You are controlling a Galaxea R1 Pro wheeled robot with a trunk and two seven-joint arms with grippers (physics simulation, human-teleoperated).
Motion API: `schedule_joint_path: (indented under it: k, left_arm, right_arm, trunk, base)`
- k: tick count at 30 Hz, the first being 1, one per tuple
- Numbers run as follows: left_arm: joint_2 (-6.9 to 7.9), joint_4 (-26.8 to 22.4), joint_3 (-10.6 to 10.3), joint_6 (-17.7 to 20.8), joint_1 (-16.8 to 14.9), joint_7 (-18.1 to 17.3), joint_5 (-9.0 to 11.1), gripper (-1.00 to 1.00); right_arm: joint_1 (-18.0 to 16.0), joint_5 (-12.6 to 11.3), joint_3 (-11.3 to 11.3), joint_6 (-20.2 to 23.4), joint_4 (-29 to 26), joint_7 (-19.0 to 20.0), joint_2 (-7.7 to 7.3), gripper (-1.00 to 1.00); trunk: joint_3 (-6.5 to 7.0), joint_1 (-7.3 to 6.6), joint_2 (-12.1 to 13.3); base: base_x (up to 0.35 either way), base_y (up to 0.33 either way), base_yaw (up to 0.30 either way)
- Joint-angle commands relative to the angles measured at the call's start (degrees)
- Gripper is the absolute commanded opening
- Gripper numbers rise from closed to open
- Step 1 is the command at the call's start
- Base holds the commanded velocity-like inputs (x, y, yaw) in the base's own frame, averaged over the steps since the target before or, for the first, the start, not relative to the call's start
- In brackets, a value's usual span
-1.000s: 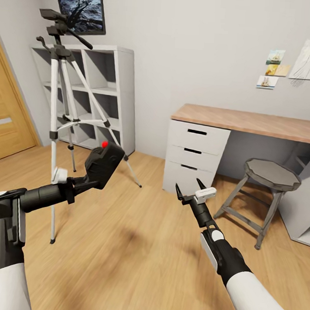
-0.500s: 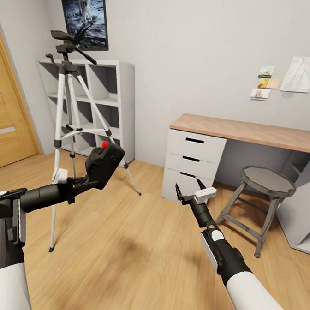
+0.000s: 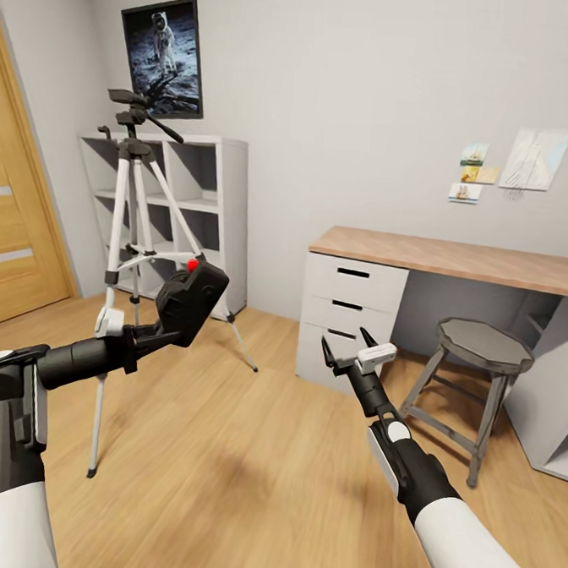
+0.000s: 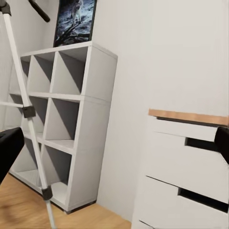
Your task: Attach the digital camera to the camera tripod in the bedroom.
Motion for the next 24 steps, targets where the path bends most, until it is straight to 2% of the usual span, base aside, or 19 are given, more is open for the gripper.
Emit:
schedule_joint_path:
  k: [1, 9, 16, 24]
  left_arm:
    - [-0.02, -0.05, 0.07, 0.41, -0.07, -0.61, -0.60, -1.00]
    - [-0.02, -0.05, -0.15, 0.41, -0.06, -0.61, -0.60, -1.00]
    - [-0.02, -0.05, -2.30, 0.41, -0.05, -0.61, -0.60, -1.00]
    - [-0.02, -0.05, -2.73, 0.41, -0.05, -0.61, -0.60, -1.00]
  right_arm:
    - [-0.04, -0.37, 0.14, -0.16, 0.04, 0.19, -0.05, 1.00]
    - [-0.04, -0.37, 0.14, -0.17, 0.04, 0.19, -0.05, 1.00]
    - [-0.04, -0.37, 0.15, -0.14, 0.09, 0.19, -0.05, 1.00]
    - [-0.04, -0.37, 0.12, -0.14, 1.14, 0.17, -0.05, 1.00]
  trunk:
    - [0.17, -0.04, 0.00]
    - [1.94, -0.24, 0.10]
    - [3.49, -0.42, 0.20]
    - [5.27, -0.63, 0.30]
  base:
    - [0.000, 0.000, 0.000]
    - [0.000, 0.000, 0.000]
    - [0.000, 0.000, 0.000]
    - [0.000, 0.000, 0.000]
